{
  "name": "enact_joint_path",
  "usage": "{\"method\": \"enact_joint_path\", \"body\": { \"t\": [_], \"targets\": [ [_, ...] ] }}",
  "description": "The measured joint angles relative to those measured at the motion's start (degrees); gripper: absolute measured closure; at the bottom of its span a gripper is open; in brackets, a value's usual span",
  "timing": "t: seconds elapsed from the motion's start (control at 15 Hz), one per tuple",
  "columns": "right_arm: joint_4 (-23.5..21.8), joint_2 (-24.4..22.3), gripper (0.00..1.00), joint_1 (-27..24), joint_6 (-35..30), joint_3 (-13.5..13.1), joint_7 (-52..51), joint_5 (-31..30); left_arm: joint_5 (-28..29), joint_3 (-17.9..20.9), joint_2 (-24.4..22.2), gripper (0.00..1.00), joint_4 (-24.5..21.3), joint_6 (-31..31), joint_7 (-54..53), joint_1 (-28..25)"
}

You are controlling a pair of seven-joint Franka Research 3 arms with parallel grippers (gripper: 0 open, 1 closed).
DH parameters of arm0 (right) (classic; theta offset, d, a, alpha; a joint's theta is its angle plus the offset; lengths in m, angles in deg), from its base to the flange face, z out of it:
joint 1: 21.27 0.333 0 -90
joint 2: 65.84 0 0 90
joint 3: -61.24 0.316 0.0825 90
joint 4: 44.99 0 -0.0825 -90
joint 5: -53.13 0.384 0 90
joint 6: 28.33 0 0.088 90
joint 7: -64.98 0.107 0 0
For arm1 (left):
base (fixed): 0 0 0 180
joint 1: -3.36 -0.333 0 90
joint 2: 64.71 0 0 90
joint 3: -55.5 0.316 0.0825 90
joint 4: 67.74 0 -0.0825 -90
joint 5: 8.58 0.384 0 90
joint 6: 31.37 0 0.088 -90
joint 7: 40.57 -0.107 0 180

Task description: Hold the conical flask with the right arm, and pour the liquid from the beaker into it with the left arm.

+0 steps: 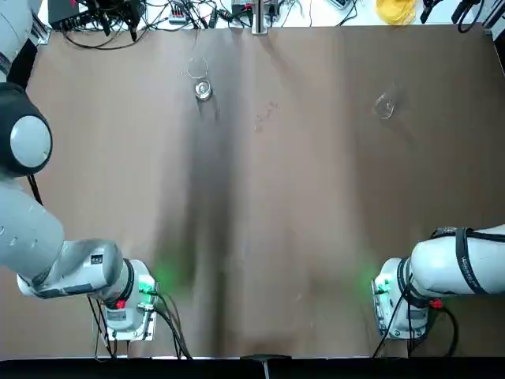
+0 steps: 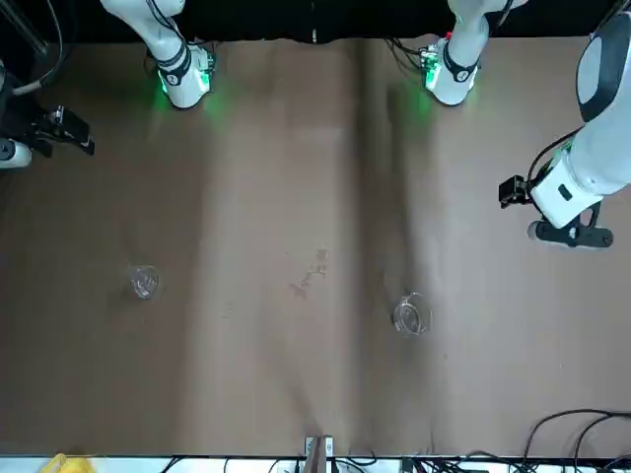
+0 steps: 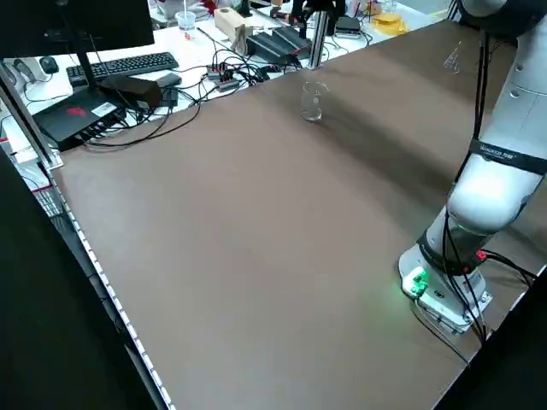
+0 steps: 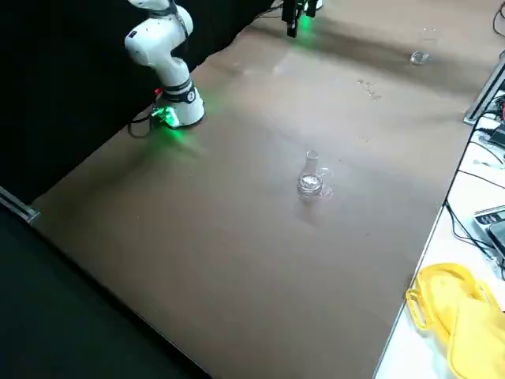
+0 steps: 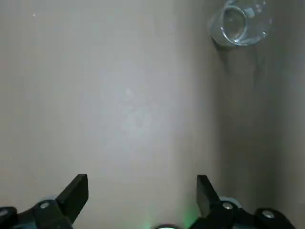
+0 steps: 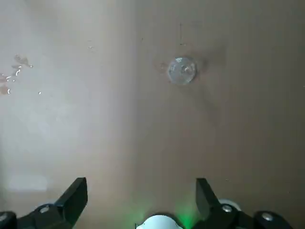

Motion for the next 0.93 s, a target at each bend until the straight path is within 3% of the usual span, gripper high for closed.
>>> {"method": "enact_joint_path", "body": {
  "t": [0.33,0.67,0.93],
  "targets": [
    [0.00,0.00,0.00,0.79,0.08,0.17,0.00,4.12,-3.04,0.04,3.46,0.00,-0.01,9.14,-13.48,-0.77],
    [-0.02,0.02,0.00,0.41,1.67,-0.29,-2.52,5.68,-17.87,0.42,9.67,0.00,-0.01,18.17,-29.33,-5.05],
    [-0.48,1.52,0.00,-1.19,7.95,-0.50,-19.31,5.57,-28.82,0.44,14.86,0.00,-0.04,22.63,-42.61,-8.44]
  ]
}}
